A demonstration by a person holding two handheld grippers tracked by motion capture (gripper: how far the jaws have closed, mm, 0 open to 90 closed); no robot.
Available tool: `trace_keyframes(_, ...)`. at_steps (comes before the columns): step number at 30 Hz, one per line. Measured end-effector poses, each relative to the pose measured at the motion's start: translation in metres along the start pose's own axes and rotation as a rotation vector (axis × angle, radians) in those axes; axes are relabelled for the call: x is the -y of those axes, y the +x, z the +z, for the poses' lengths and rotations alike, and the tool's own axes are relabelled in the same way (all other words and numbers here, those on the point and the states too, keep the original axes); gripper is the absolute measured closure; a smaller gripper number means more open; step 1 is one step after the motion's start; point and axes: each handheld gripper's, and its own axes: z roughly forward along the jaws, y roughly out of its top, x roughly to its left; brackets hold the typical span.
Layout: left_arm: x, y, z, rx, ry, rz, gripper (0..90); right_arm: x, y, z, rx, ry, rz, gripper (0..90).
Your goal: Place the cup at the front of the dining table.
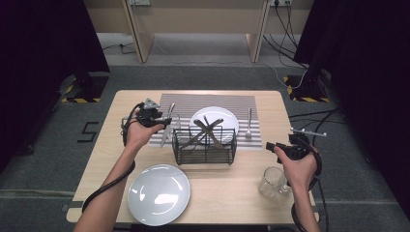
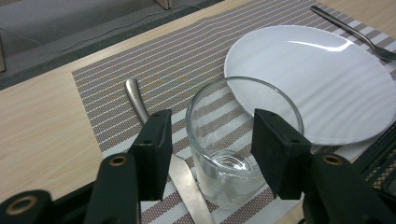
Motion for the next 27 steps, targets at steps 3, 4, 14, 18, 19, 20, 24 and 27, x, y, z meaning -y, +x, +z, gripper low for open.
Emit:
trace_keyframes(3, -0.001, -0.002, -0.008, -0.004, -0.009, 0.015, 44.9, 0.000, -0.001, 0.000, 0.002, -0.004, -0.003, 53.6)
trace_keyframes(4, -0.001, -0.002, -0.010, -0.005, -0.010, 0.020, 44.2, 0.000, -0.001, 0.000, 0.001, -0.003, -0.003, 53.6)
trace_keyframes(14, 0.007, -0.002, -0.025, -0.019, -0.022, 0.010, 39.0, 0.000, 0.000, -0.001, 0.001, -0.002, -0.003, 53.6)
trace_keyframes(18, 0.011, -0.002, -0.032, -0.010, -0.032, 0.001, 38.6, 0.000, 0.001, -0.001, 0.001, -0.004, -0.003, 53.6)
trace_keyframes(19, 0.012, -0.002, -0.034, -0.009, -0.036, -0.002, 38.4, 0.000, 0.001, -0.001, 0.000, -0.005, -0.005, 53.6)
trace_keyframes(20, 0.013, -0.002, -0.036, -0.002, -0.041, -0.010, 38.1, 0.000, 0.001, -0.001, 0.001, -0.004, -0.005, 53.5)
trace_keyframes(24, 0.018, -0.002, -0.042, 0.006, -0.048, -0.025, 36.2, 0.000, 0.001, -0.001, 0.002, -0.006, -0.004, 53.5)
trace_keyframes(27, 0.025, -0.003, -0.050, 0.009, -0.057, -0.033, 35.2, 0.000, 0.002, -0.001, 0.001, -0.004, -0.004, 53.5)
